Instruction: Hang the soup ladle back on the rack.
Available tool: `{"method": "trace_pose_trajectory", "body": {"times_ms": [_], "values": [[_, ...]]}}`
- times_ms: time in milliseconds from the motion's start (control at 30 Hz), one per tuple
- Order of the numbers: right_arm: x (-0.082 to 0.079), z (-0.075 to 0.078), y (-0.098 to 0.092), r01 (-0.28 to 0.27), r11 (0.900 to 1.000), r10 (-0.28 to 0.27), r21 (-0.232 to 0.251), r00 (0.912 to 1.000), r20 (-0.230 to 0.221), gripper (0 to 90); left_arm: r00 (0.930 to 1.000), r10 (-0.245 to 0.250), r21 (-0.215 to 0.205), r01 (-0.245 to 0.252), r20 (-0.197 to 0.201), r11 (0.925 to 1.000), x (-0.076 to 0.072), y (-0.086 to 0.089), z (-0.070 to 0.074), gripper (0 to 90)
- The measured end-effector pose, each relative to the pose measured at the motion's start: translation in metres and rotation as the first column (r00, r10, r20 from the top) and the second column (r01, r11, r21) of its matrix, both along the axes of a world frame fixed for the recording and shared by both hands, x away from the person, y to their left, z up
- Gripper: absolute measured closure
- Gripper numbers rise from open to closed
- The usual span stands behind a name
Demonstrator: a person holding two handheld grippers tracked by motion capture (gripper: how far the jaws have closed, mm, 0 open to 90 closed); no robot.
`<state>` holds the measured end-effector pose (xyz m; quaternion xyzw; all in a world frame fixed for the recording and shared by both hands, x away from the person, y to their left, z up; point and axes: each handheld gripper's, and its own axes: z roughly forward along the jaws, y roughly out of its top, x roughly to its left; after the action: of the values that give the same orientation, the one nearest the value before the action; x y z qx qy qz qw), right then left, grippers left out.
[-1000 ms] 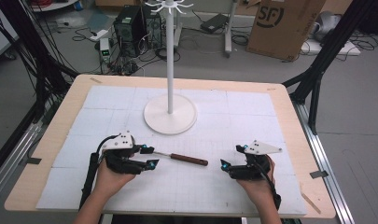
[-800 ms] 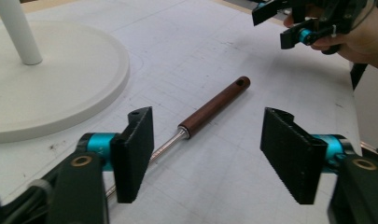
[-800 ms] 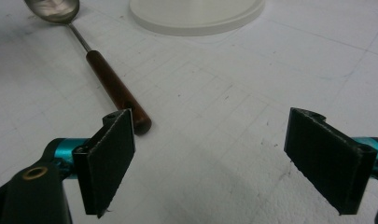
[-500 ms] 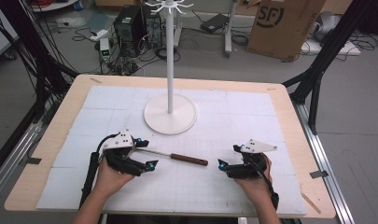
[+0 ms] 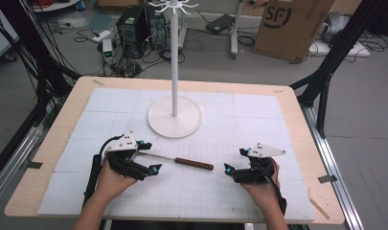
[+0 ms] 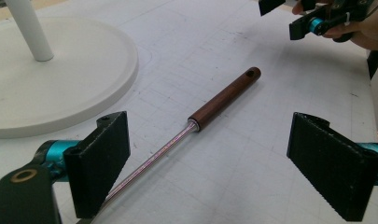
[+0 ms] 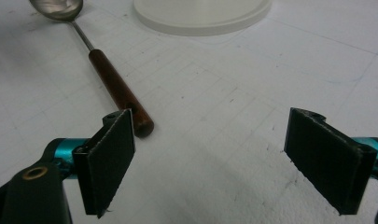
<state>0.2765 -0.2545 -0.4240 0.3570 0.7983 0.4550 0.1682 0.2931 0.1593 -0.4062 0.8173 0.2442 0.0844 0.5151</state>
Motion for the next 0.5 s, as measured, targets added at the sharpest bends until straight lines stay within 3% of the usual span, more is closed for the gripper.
{"method": "trace_pose_trajectory", "body": {"times_ms": [100, 167, 200, 500], "values": [[-0.001, 0.002, 0.0, 0.002, 1.0, -0.002, 0.011, 1.0, 0.001, 15.0, 1.0, -0.004, 0.01, 0.004, 0.002, 0.9999, 0.003, -0.004, 0.004, 14.4], [-0.001, 0.003, 0.0, 0.002, 1.0, -0.002, 0.015, 1.0, 0.007, 15.0, 1.0, -0.004, 0.039, 0.004, 0.002, 0.9992, 0.007, -0.011, 0.007, 15.4], [-0.001, 0.003, 0.0, 0.004, 1.0, -0.004, 0.018, 0.9999, 0.01, 15.0, 0.9999, -0.009, 0.073, 0.009, 0.007, 0.9973, 0.009, -0.015, 0.009, 15.9], [-0.001, 0.005, -0.003, 0.006, 0.999, -0.006, 0.034, 1.0, 0.005, 15.0, 0.9972, -0.054, 0.173, 0.062, -0.051, 0.983, 0.029, -0.035, 0.009, 25.7]]}}
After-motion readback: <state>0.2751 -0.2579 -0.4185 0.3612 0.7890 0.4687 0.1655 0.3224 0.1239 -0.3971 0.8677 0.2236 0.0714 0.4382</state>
